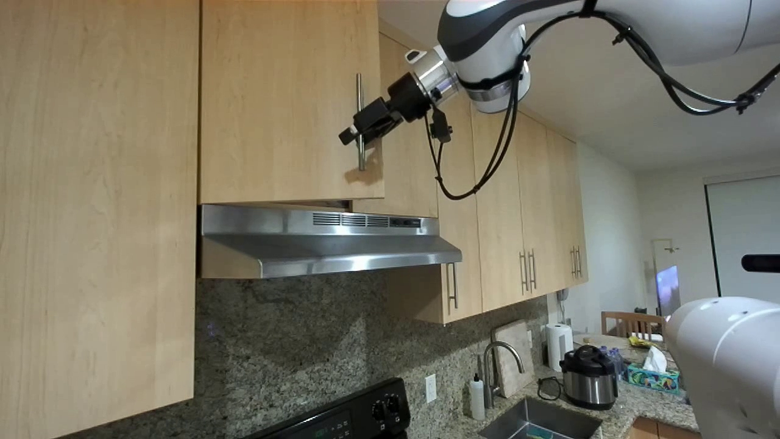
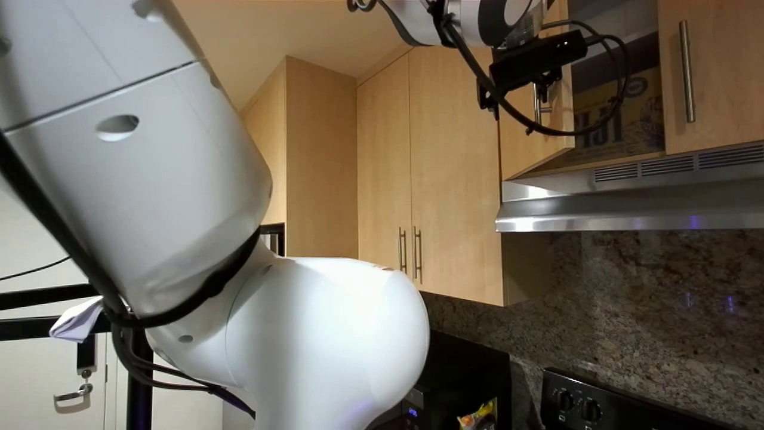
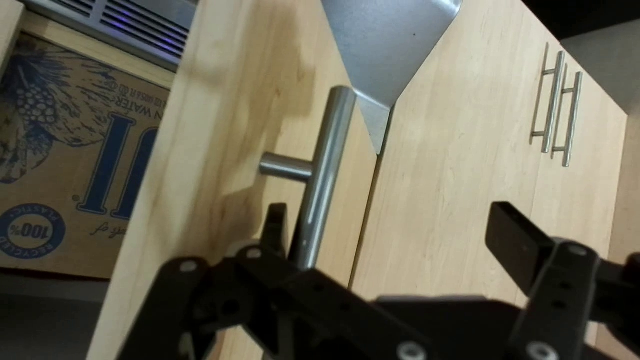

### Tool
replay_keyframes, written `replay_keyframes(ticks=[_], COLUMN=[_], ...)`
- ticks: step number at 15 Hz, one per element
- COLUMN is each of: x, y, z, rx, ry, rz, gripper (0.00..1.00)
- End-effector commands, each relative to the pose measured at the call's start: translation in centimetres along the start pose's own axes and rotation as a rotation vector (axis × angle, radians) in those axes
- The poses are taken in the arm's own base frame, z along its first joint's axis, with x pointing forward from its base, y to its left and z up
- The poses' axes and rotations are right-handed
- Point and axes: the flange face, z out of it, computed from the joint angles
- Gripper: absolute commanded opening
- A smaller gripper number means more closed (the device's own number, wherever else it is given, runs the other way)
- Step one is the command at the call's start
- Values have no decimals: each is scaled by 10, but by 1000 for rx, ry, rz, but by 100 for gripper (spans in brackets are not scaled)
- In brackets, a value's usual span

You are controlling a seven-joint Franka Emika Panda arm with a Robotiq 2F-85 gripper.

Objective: Open the left cabinet door at the top

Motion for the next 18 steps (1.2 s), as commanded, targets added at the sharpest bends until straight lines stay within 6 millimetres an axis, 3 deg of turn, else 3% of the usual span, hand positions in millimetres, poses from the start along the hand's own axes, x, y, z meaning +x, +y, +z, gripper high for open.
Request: replay_keyframes(ticks=[1,14,18], x=[15,31,36], y=[-35,-64,-74], z=[-2,5,-2], rx=[21,27,39], ry=[8,-27,-37], rz=[-73,-150,-177], gripper=[100,100,100])
